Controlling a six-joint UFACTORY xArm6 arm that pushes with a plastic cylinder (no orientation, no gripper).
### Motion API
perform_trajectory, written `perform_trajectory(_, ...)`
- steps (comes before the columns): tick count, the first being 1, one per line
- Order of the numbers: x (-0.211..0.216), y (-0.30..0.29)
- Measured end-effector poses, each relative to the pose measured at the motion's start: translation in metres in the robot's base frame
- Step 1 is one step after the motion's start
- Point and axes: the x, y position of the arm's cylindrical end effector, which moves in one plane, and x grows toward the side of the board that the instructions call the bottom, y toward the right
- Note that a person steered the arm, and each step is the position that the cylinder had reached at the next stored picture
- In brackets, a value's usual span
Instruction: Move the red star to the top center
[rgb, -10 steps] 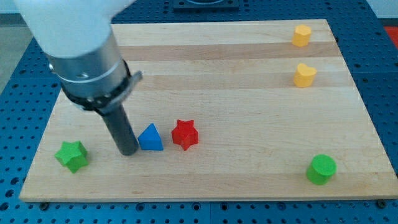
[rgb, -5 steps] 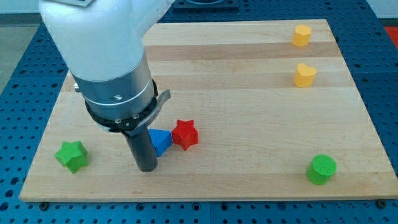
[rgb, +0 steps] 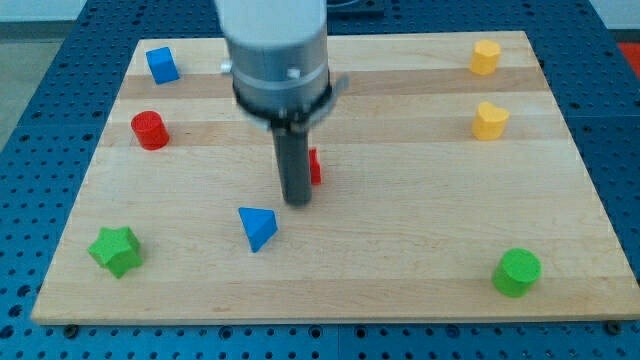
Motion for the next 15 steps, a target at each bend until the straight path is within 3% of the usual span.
perform_trajectory(1, -0.078, 0.000)
perform_trajectory(3, -0.072, 0.000)
perform_trajectory(4, -0.111, 0.025)
perform_trajectory(7, -0.129, 0.025)
perform_trajectory(8, -0.161, 0.029)
perform_trajectory(11, -0.155, 0.025)
perform_trajectory(14, -0.027, -0.045)
perform_trajectory(15, -0.011, -0.045)
